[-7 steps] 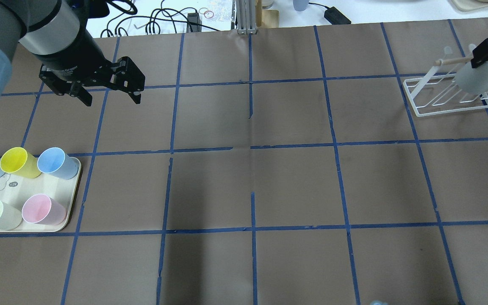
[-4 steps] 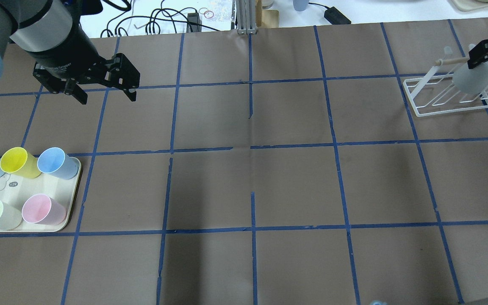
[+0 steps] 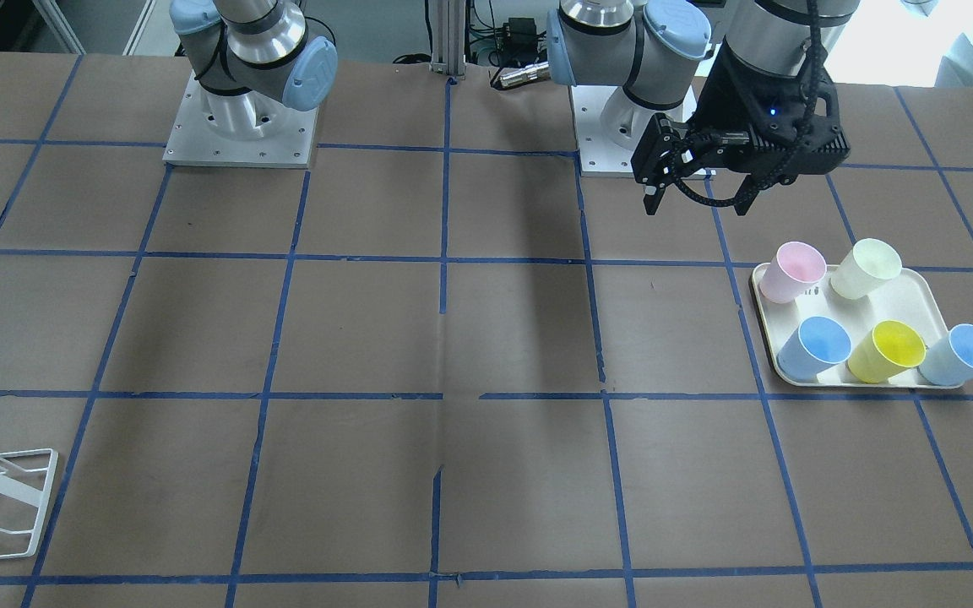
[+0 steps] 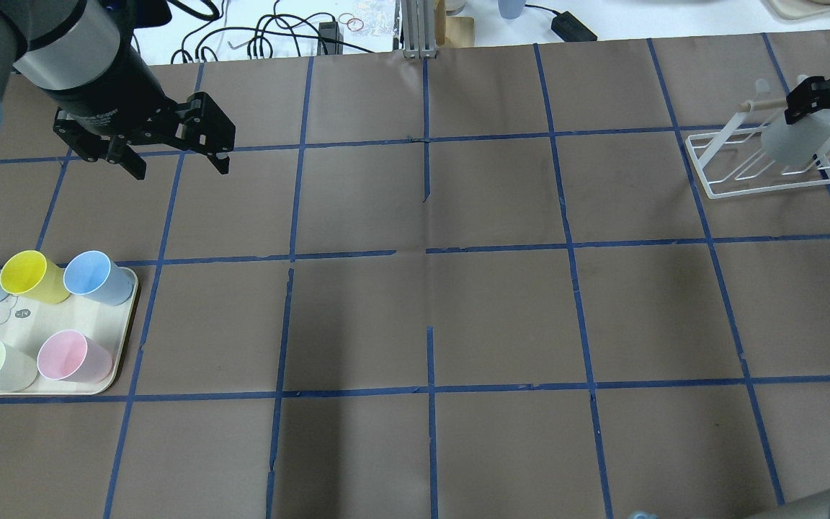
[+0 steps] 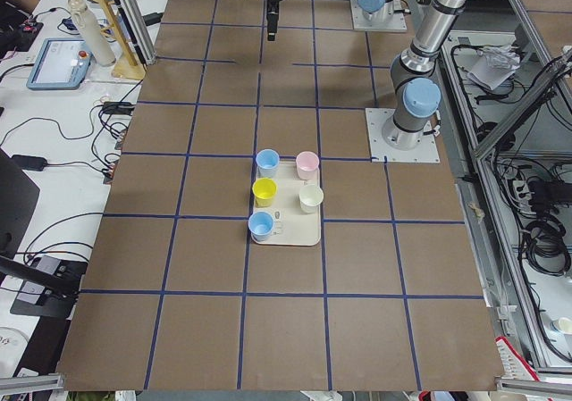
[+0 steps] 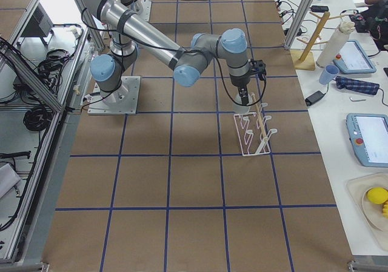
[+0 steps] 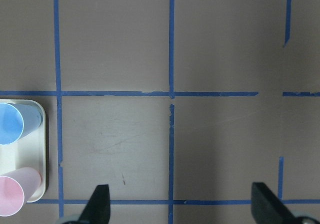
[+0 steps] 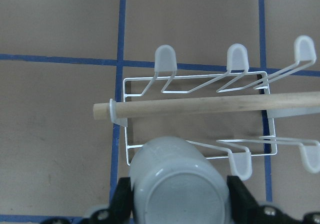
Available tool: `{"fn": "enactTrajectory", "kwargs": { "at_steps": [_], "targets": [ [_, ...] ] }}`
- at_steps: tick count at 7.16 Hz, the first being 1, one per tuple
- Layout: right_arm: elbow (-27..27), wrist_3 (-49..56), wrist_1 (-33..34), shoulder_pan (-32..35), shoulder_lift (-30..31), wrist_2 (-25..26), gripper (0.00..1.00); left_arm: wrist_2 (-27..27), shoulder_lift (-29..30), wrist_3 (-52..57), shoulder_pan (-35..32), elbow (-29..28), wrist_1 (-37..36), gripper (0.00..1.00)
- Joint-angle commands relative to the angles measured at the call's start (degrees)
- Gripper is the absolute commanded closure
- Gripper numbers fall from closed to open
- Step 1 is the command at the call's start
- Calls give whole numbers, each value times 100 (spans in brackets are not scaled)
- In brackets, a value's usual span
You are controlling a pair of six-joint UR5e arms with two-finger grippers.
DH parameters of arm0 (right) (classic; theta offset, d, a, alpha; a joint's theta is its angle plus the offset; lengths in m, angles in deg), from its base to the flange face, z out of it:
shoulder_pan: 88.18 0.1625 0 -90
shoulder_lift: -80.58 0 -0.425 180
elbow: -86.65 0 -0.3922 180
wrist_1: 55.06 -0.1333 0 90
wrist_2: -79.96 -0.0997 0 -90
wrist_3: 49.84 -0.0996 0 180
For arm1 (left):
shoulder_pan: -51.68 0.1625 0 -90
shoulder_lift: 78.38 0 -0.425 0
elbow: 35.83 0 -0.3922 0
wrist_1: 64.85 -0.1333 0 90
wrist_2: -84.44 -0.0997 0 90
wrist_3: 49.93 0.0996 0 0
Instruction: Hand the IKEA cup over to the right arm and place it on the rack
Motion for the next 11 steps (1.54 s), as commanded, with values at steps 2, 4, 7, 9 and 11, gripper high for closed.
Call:
{"fn": "enactTrajectory", "kwargs": {
  "at_steps": [2, 4, 7, 9, 11],
  "targets": [
    [55, -14, -7, 18, -161, 40, 97, -19, -28, -1, 6, 71, 13, 0],
    [55, -14, -8, 35, -301, 50, 96, -19, -54, -62, 68, 89, 22, 0],
    [55, -22, 10, 35, -478, 67, 92, -10, 24, -54, 155, -51, 188, 0],
    [55, -14, 10, 35, -522, 102, 72, -123, 77, -28, 138, -34, 233, 0],
    [38, -22, 19, 35, -601, 102, 10, -107, 86, -36, 138, -43, 216, 0]
  ]
}}
